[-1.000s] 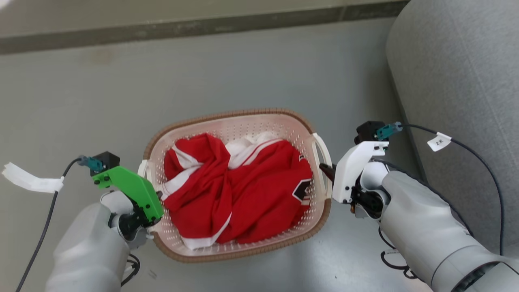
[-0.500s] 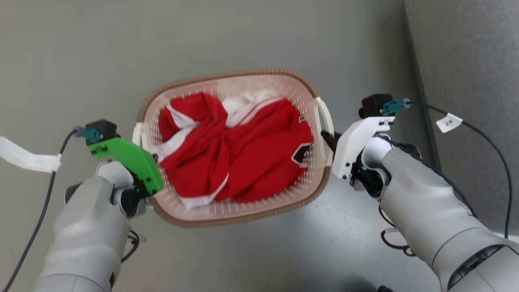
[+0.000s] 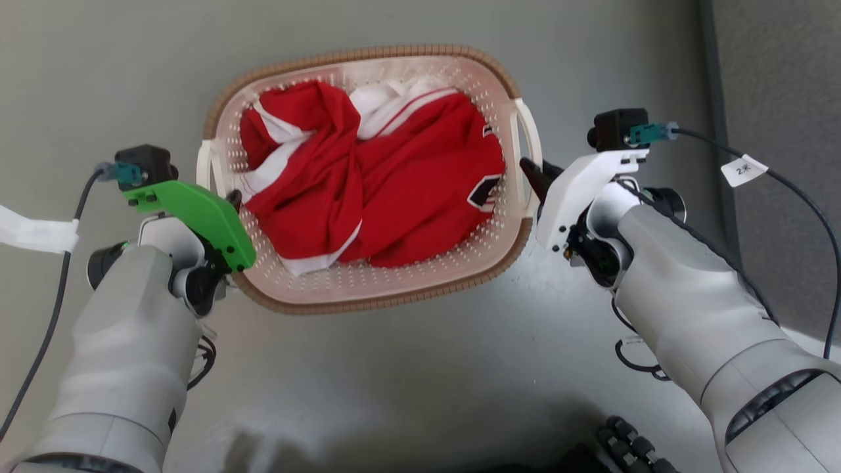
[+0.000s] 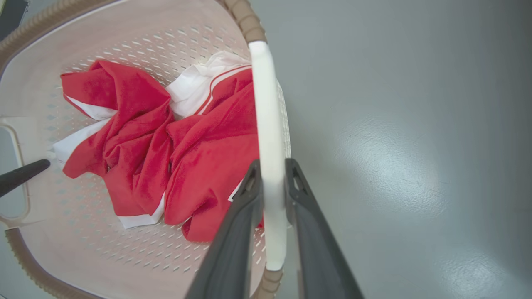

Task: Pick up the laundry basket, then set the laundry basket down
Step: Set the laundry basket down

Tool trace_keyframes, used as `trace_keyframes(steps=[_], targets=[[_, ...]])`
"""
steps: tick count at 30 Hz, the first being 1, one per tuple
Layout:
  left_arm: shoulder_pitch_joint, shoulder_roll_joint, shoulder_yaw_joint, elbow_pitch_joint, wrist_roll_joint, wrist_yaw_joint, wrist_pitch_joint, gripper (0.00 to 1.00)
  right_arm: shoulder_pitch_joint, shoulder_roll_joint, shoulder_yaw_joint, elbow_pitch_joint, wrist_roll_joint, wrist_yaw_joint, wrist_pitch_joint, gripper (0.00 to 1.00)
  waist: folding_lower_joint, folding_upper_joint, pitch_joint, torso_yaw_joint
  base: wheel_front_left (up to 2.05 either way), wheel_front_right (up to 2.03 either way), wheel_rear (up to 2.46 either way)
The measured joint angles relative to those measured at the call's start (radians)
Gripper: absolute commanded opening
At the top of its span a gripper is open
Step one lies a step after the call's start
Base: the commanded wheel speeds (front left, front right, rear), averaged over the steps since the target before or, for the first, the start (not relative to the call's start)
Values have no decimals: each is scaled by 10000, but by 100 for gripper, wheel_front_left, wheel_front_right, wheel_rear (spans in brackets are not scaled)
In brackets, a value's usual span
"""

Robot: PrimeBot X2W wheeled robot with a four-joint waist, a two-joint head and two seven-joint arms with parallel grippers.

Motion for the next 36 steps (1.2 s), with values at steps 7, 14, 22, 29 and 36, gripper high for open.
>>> trace_keyframes(steps=[7,14,22,29,36], targets=[[-302,0,-50,138,42,-13,-142,0,-182,19,-6,104,4,0,-104,0,0,0,676,28,0,0,0],[-594,-6,-73,272,40,-31,-115,0,-442,29,-12,192,13,2,-107,0,0,0,1181,65,0,0,0],[-754,-8,-182,401,40,-104,-290,0,-612,56,-12,314,19,15,-267,0,0,0,1442,123,0,0,0],[-787,-33,-280,564,40,-109,-305,36,-614,35,138,320,36,201,-311,36,-1,0,1482,167,0,0,0],[-1055,75,-295,573,40,-115,-376,100,-616,-284,213,261,113,322,-462,100,-1,0,1516,225,0,0,0]])
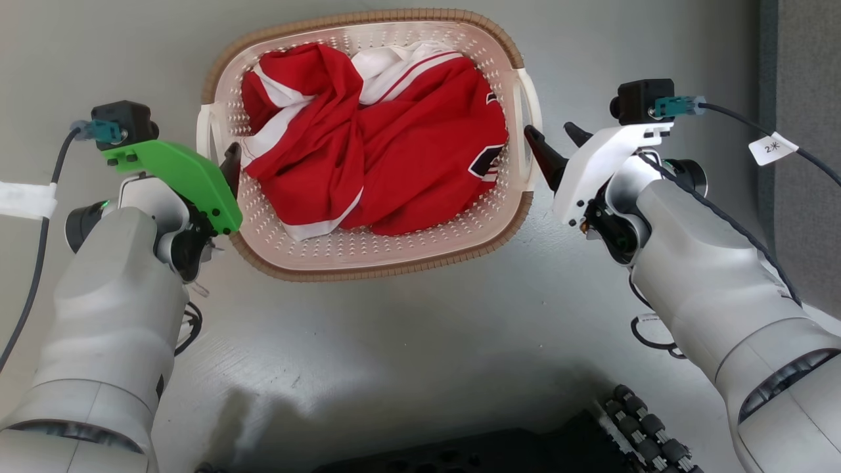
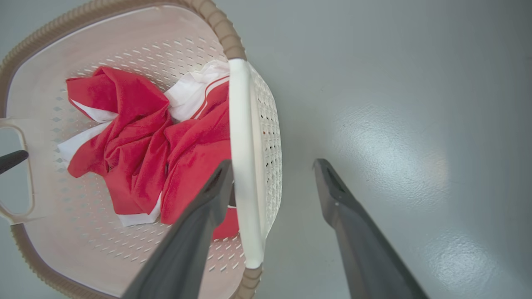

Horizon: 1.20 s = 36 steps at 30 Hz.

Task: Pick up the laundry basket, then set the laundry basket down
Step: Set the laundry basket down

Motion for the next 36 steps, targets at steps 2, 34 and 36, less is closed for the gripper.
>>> trace_keyframes(steps=[2,34,36], targets=[[-36,-13,-15,0,-2,0,-15,100,0,0,12,0,0,38,-31,100,0,0,5,19,0,0,0],[2086,-84,-451,-940,-15,0,-3231,100,1257,-59,-662,12,535,222,-1862,100,0,0,-2561,191,0,0,0],[2214,-52,-347,-1012,-13,0,-3231,100,1360,-75,-740,-92,543,222,-1875,100,-1,0,-2829,191,0,0,0]])
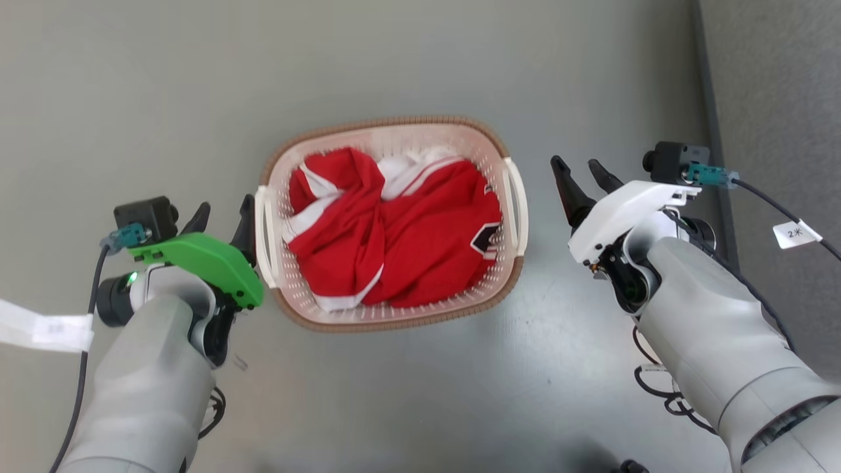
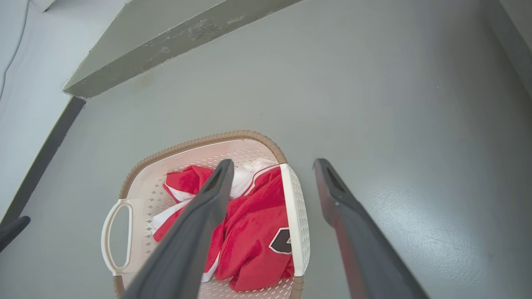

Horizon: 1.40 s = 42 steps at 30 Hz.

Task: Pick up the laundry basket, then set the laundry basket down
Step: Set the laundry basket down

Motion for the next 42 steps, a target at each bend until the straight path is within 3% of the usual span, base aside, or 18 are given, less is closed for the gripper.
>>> trace_keyframes(steps=[6,11,13,31,42], targets=[[363,176,332,-604,25,0,2,100,289,-226,-242,-552,-79,0,0,100,0,0,-760,-6,0,0,0],[421,648,803,-1680,562,40,2,100,291,-640,-685,-1442,-612,-31,0,100,0,0,-1344,-21,0,0,0],[546,717,976,-2036,738,219,2,100,336,-685,-897,-1789,-780,-111,0,100,0,0,-1566,-31,0,0,0],[2499,924,1925,-5225,2328,988,2,100,2020,-1246,-2537,-4748,-2890,-1429,-13,100,0,0,-3168,-132,0,0,0],[4332,922,2107,-6600,2989,1480,2,100,3532,-1208,-2836,-5818,-3678,-1795,-13,100,0,0,-4095,-191,0,0,0]])
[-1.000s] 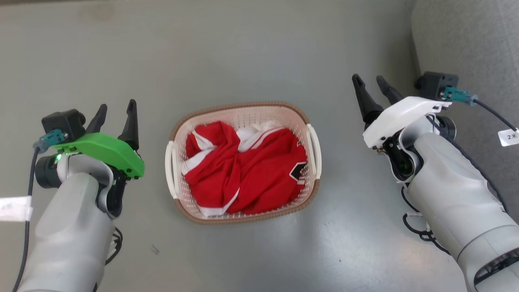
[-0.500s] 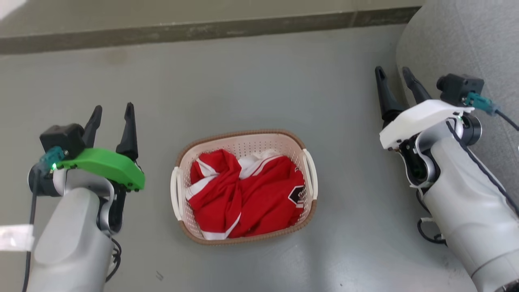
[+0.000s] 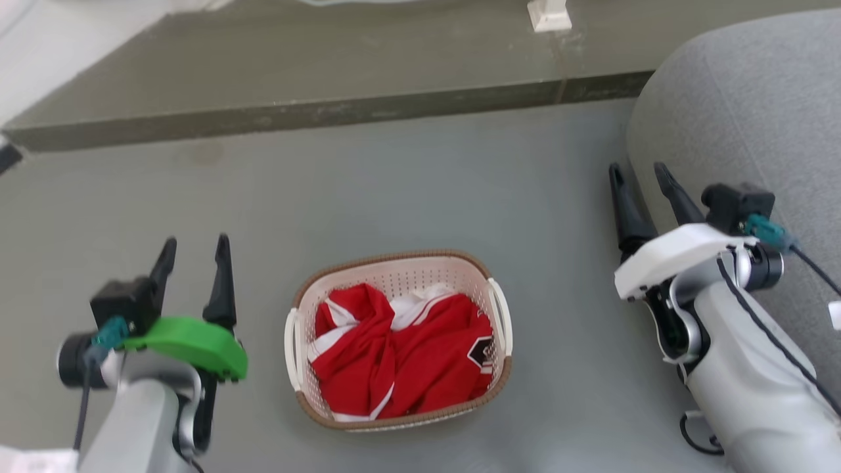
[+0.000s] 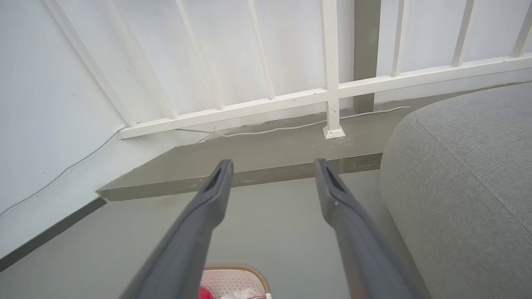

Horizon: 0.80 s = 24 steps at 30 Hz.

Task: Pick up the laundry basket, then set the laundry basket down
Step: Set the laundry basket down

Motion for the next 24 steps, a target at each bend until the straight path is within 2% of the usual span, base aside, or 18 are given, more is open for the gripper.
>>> trace_keyframes(steps=[10,24], targets=[[1425,-82,105,-1007,293,309,0,100,1278,-56,-364,-834,-539,-245,0,100,0,0,-804,-37,0,0,0],[2647,-100,79,-2148,531,472,0,100,2420,-109,-616,-1914,-1072,-422,0,100,0,0,-1386,-52,0,0,0]])
